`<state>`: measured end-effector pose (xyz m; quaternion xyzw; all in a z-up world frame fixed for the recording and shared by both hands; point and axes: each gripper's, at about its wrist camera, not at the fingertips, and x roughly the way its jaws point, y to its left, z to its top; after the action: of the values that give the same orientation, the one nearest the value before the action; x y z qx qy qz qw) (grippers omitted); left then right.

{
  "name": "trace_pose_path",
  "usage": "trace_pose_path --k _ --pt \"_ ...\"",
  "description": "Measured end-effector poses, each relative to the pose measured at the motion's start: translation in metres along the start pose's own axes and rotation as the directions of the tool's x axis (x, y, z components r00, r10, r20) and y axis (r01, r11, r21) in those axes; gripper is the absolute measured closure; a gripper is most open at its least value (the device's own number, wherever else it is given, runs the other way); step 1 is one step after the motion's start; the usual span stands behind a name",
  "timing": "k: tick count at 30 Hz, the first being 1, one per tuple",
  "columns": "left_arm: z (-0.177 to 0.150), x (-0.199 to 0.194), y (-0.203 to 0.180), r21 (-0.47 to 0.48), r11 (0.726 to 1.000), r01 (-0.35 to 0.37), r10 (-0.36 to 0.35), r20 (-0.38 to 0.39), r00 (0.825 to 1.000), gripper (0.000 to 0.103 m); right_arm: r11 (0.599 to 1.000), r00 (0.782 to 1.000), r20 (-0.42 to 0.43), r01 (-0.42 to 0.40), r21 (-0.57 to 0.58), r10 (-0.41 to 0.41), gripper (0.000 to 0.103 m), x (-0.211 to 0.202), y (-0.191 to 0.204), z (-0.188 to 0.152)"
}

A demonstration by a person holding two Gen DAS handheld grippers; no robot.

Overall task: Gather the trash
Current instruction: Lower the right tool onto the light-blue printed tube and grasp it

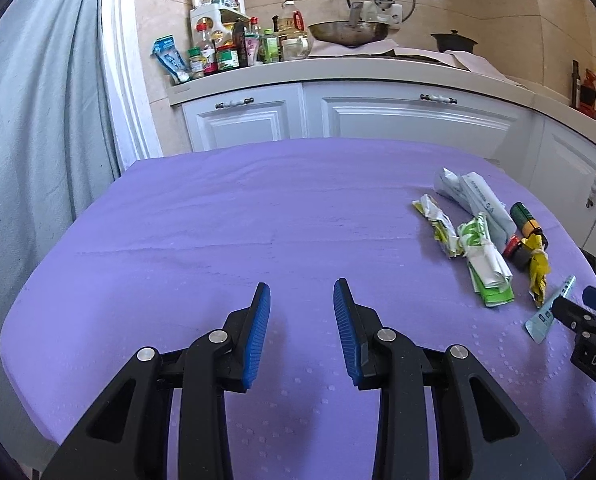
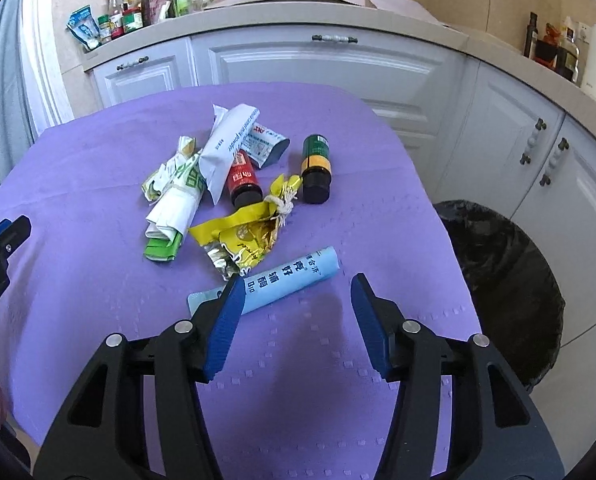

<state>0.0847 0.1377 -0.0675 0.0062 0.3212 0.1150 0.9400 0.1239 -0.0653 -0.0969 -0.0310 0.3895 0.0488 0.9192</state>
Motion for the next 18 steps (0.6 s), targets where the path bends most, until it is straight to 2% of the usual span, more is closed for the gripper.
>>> trace_pose_path --k 9,10,11,12,14,16,18 --pt "-0.002 0.004 0.004 -0.006 1.0 0.009 -0.009 -0.006 1.0 0.069 1.0 0.999 -0.025 -0.026 0.011 0.026 0.05 0.007 0.003 0.001" --pt "-0.001 0.004 0.004 -0.006 1.0 0.009 -0.009 -0.007 1.0 0.069 0.999 0.999 -0.028 -0.036 0.012 0.037 0.055 0.008 0.003 0.001" --pt "-0.002 0.005 0.005 -0.008 1.0 0.009 -0.009 -0.009 1.0 0.069 0.999 0.998 -0.03 -0.046 0.011 0.047 0.065 0.008 0.004 0.001" --pt "-0.002 0.005 0.005 -0.008 1.0 0.008 -0.009 -0.01 1.0 0.069 0.998 0.998 -0.033 -0.059 0.009 0.059 0.068 0.009 0.005 0.001" --pt "-0.002 0.005 0.004 -0.009 1.0 0.006 -0.007 -0.012 1.0 0.069 0.998 0.997 -0.029 -0.065 -0.001 0.065 0.084 0.008 0.008 0.001" --pt "-0.003 0.006 0.004 -0.01 1.0 0.007 -0.007 -0.016 1.0 0.069 0.998 0.998 -0.024 -0.065 -0.01 0.065 0.09 0.007 0.009 0.001" --pt "-0.003 0.005 0.002 -0.009 1.0 0.011 -0.012 -0.018 1.0 0.069 0.998 0.997 -0.023 -0.068 -0.005 0.068 0.102 0.008 0.009 0.0"
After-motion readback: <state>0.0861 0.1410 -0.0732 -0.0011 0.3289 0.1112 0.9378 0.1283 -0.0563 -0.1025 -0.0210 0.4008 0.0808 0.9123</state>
